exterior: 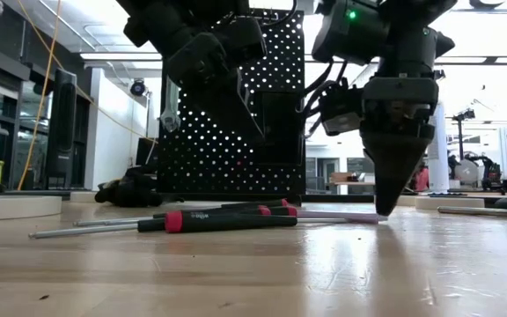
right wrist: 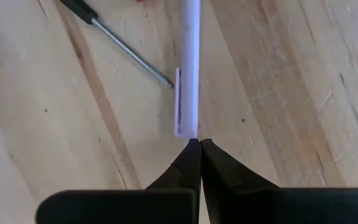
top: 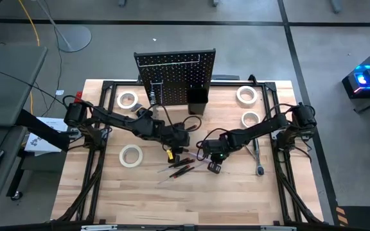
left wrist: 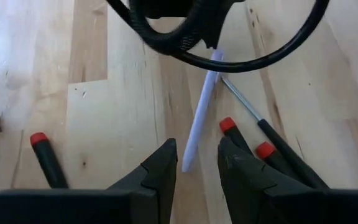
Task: Hang tools onto peg board
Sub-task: Put the purple pen into the black bin on the peg board
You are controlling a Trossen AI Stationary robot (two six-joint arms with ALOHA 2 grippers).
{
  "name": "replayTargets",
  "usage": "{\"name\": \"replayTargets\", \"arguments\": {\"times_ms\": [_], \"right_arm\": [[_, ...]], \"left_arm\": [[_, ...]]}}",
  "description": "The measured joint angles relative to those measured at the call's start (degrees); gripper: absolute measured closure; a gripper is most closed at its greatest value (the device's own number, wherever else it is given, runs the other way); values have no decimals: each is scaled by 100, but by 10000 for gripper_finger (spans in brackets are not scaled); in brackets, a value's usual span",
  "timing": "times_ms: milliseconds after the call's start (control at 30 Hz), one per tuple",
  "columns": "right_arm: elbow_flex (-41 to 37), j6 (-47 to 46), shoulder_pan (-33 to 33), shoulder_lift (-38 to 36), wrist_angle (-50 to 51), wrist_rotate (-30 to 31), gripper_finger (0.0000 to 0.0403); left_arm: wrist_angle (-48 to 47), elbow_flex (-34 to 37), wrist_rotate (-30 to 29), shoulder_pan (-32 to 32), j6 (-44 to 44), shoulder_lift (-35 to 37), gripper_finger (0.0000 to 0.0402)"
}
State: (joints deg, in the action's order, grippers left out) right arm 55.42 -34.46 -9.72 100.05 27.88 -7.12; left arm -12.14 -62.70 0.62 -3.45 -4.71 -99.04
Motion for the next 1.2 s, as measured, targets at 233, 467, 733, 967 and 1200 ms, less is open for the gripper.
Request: {"name": "replayTargets", "arguments": {"times_ms": [233,467,733,967,1200], "right_arm": [[0,8,-2,0,18,-3,403],[109,-159,-120,-212,37,6,403],[191,-169,-246,-49,9,107,403],[186,-512,-190,125,-109,431,403],[186,-557,-192,127,-139,466,403]], "left_arm": [[15,0,-272,5,-2,0,300],[11,0,-288,5,-2,0,300],[136,0,-305,159,-44,-2,300],[206,0,-303,270,-42,-2,300],[212,0,-301,269,-8,-2,300]]}}
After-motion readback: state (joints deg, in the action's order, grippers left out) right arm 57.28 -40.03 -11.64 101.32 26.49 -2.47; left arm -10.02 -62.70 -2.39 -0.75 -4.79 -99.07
